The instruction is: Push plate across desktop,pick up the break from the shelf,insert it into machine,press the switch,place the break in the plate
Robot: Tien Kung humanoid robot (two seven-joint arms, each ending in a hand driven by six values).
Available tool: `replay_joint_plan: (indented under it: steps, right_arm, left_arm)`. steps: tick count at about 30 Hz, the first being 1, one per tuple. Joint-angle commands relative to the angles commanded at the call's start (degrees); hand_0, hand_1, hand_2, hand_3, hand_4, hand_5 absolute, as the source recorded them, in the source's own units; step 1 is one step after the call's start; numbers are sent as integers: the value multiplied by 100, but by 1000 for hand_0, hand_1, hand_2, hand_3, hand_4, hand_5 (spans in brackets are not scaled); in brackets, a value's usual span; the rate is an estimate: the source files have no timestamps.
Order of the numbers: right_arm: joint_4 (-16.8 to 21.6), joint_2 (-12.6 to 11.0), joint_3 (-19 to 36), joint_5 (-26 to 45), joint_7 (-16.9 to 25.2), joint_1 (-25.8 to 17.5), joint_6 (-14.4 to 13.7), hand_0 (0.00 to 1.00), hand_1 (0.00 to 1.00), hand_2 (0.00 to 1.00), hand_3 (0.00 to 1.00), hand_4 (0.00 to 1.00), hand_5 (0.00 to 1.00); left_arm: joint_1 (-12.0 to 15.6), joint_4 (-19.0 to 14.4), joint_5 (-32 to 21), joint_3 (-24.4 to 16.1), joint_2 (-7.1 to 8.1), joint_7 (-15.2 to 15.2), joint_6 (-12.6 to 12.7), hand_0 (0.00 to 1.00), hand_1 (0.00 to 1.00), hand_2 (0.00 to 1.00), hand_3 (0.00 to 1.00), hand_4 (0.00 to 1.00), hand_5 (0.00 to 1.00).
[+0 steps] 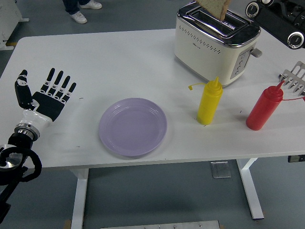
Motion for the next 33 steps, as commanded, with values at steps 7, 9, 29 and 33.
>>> replay_joint_plan:
  steps: [7, 9, 29, 33]
  right_arm:
    - [808, -303, 569, -288, -65, -166, 118, 318, 404, 335, 497, 132, 2]
    - [1056, -379, 675, -303, -94, -201, 138, 314, 403, 335, 497, 136, 2]
    - [3409, -840, 756, 1668, -806, -480, 344, 307, 398, 338, 499, 144, 2]
    - [3856, -814, 599, 2051, -859, -503, 350, 306, 396, 338, 499, 147, 2]
  left_arm:
    - [19, -5, 9, -12, -7, 5, 2, 833, 789, 773, 753, 764, 998]
    - [23, -6, 10, -16, -9, 5, 2, 833, 789, 774, 753, 765, 998]
    - [68, -7, 1, -36, -25, 14, -8, 833, 789, 773, 753, 765, 998]
    - [74, -8, -10, -42, -27, 21, -13, 832, 789, 773, 753, 766, 998]
